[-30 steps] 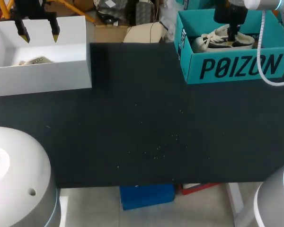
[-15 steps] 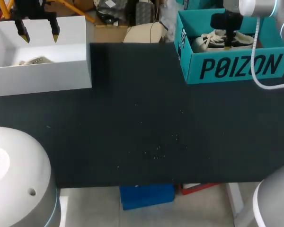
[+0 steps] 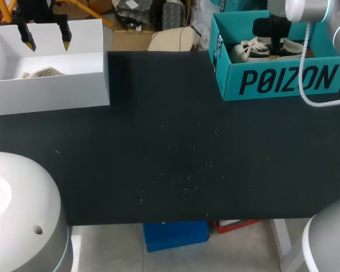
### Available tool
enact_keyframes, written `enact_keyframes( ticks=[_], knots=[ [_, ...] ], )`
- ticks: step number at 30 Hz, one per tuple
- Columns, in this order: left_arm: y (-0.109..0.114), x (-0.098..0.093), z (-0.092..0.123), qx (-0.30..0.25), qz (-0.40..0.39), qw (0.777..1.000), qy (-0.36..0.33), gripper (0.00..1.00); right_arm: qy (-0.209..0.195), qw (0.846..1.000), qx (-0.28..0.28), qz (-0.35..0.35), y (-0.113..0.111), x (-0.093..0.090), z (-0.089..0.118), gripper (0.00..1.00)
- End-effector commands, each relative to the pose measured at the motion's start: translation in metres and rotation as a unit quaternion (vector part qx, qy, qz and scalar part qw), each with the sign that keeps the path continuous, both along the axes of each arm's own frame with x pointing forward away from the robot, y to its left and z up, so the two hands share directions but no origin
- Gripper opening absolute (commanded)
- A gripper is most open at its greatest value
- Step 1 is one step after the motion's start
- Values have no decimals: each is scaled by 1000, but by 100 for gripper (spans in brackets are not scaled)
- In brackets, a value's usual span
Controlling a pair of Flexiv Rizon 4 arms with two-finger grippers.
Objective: Take the shoe out of the shoebox, open the shoe tongue, remove and reinsert the insole, then place the shoe into the shoebox
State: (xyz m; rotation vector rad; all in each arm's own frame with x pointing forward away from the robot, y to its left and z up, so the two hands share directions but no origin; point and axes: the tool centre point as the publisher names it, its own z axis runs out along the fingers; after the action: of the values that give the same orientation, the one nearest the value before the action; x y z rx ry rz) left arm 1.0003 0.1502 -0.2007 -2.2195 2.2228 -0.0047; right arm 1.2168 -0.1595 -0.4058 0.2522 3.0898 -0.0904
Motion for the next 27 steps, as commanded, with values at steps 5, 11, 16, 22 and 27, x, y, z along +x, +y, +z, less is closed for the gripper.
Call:
enact_keyframes(
  ticks=[5,11,16,22,27],
  knots=[
    [0,0,0,0,0,1000,1,100,-8,1000,-1,6,-8,-9,32,0],
    [0,0,0,0,0,1000,1,100,-26,1000,-9,0,-21,-28,67,0],
    [0,0,0,0,0,1000,1,100,-55,998,-20,-9,-27,-46,107,0],
    [0,0,0,0,0,1000,1,100,-105,994,-32,-18,-27,-60,173,0],
    [0,0,0,0,0,1000,1,100,-137,989,-52,-8,-21,-75,236,0]
  ],
)
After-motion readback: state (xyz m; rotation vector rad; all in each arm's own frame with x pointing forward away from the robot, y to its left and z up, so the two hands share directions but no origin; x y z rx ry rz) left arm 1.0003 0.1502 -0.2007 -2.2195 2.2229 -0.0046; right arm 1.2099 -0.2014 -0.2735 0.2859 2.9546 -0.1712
